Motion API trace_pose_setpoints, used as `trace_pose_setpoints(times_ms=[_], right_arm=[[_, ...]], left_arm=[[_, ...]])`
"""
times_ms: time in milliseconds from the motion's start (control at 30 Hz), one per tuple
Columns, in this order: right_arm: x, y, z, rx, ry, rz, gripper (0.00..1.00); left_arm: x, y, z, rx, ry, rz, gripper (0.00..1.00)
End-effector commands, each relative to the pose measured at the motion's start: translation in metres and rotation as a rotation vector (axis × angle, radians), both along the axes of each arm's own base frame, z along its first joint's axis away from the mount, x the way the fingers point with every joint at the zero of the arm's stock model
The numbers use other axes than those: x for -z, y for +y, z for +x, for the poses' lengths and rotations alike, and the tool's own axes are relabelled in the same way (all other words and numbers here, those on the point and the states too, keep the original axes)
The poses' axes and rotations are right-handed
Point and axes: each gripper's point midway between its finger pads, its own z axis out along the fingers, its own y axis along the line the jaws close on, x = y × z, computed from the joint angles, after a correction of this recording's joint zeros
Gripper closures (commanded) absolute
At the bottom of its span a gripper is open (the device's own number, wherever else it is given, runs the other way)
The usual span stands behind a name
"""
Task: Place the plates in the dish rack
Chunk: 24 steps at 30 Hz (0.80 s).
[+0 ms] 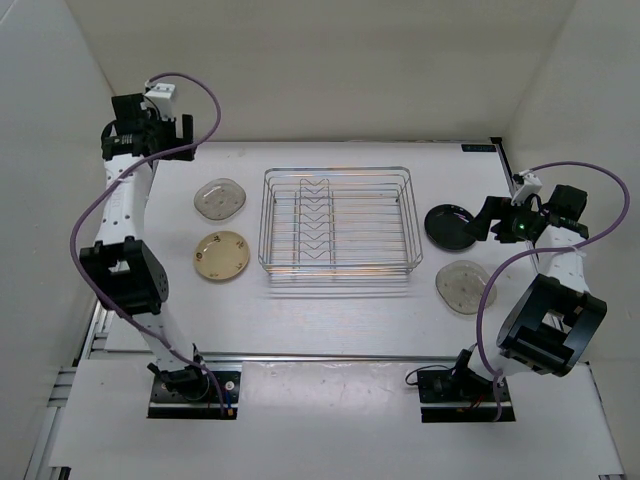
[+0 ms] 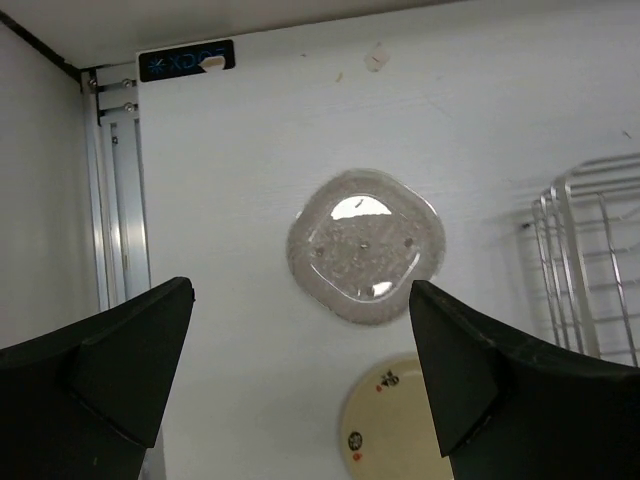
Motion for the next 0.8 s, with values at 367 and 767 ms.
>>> trace_pose_setpoints(times_ms=[367,767], right_arm=[[0.005,-0.003,-0.007,-0.008,-0.003,-0.002,0.00],[0.005,-0.003,-0.007,-0.008,-0.003,-0.002,0.00]], left_arm=[[0.103,0.052,0.041,-0.093,0.182,-0.348,0.00],[0.154,0.048,0.042,-0.052,0.275,-0.507,0.02]])
